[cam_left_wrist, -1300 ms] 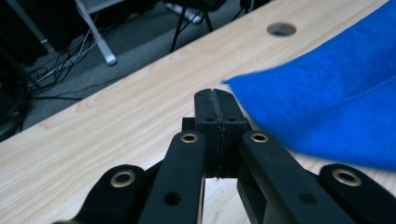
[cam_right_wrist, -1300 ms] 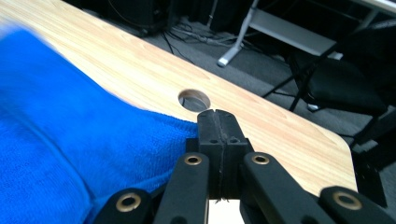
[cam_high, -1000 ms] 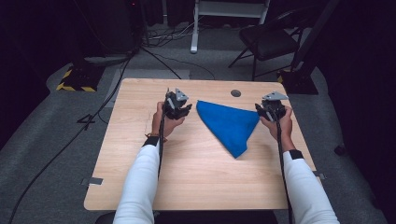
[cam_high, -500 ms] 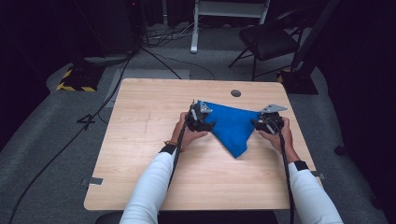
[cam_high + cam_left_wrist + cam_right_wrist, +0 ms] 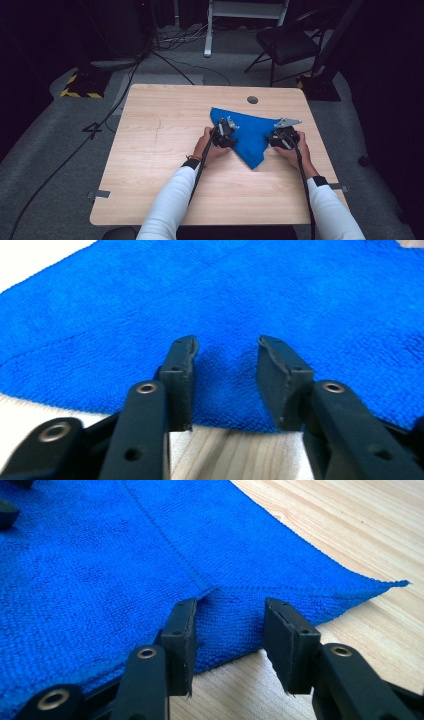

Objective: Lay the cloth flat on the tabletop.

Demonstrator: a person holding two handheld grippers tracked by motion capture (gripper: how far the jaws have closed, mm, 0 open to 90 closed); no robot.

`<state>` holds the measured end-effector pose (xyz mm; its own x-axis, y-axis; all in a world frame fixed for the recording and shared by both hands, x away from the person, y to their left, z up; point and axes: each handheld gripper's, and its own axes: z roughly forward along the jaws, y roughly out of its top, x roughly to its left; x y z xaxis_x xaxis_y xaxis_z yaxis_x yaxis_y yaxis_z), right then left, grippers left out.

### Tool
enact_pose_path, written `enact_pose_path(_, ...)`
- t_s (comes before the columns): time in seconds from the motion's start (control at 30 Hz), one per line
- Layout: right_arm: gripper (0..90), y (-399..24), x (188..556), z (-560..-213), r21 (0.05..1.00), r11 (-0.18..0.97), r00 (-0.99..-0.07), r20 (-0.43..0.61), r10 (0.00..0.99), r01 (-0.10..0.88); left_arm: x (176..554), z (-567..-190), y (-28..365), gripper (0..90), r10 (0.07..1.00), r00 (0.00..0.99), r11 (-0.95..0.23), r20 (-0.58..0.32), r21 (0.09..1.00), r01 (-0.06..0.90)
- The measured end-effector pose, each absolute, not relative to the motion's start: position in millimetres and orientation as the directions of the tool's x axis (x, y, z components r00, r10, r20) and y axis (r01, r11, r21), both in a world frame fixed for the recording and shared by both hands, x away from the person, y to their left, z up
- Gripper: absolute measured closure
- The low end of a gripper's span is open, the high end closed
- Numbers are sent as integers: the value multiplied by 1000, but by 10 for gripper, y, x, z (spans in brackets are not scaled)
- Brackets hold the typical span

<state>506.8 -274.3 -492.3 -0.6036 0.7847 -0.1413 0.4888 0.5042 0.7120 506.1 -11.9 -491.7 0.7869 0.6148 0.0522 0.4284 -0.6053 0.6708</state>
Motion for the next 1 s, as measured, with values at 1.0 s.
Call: enact_pose_path(1.0,553,-2492,4917,-4825,744,523,-713,-90,695,416,4273,-4640,795,319,576,800,-643,166,697,318)
